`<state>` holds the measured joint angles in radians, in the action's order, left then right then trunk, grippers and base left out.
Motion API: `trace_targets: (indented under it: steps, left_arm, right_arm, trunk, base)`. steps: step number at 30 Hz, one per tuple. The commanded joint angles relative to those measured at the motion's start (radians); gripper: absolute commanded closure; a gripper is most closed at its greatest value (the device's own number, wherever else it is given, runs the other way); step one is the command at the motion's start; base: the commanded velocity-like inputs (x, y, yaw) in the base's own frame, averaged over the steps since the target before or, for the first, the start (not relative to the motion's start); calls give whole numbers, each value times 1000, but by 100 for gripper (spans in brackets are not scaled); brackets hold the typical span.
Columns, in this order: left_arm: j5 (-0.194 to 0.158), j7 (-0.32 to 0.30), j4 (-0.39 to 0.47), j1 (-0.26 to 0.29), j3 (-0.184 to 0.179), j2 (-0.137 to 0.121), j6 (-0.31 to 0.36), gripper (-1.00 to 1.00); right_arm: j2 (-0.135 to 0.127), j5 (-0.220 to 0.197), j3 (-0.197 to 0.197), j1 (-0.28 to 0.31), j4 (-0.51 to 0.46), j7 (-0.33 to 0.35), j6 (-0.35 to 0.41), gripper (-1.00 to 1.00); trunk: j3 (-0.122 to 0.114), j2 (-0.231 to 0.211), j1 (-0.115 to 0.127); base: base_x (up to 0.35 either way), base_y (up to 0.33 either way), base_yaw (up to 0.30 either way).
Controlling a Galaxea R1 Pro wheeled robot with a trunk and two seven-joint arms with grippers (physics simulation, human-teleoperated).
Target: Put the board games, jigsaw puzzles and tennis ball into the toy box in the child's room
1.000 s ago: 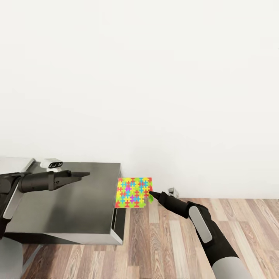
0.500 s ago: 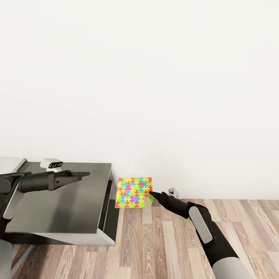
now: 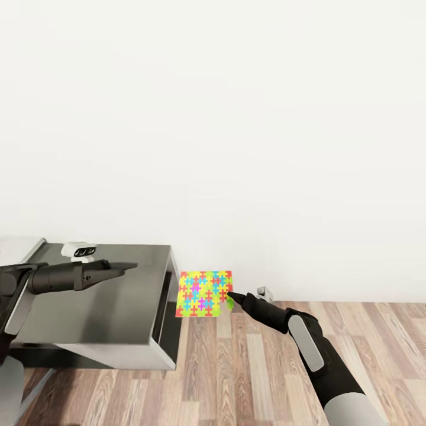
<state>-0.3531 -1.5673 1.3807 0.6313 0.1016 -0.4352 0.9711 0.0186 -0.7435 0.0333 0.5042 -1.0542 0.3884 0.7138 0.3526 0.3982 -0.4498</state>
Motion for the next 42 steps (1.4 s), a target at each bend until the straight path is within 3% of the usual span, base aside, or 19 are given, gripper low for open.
trace_targets:
  steps: [1, 42]
  left_arm:
    - [0, -4, 0, 1, 0, 0, 11, -100]
    - [1, -4, 0, 1, 0, 0, 11, -100]
  right_arm:
    - [0, -1, -1, 1, 0, 1, 5, 100]
    - [2, -2, 2, 0, -1, 1, -28, 100]
  trunk:
    - [0, 2, 0]
    - [-68, 2, 0]
  base:
    - [-226, -135, 0]
    - [-34, -21, 0]
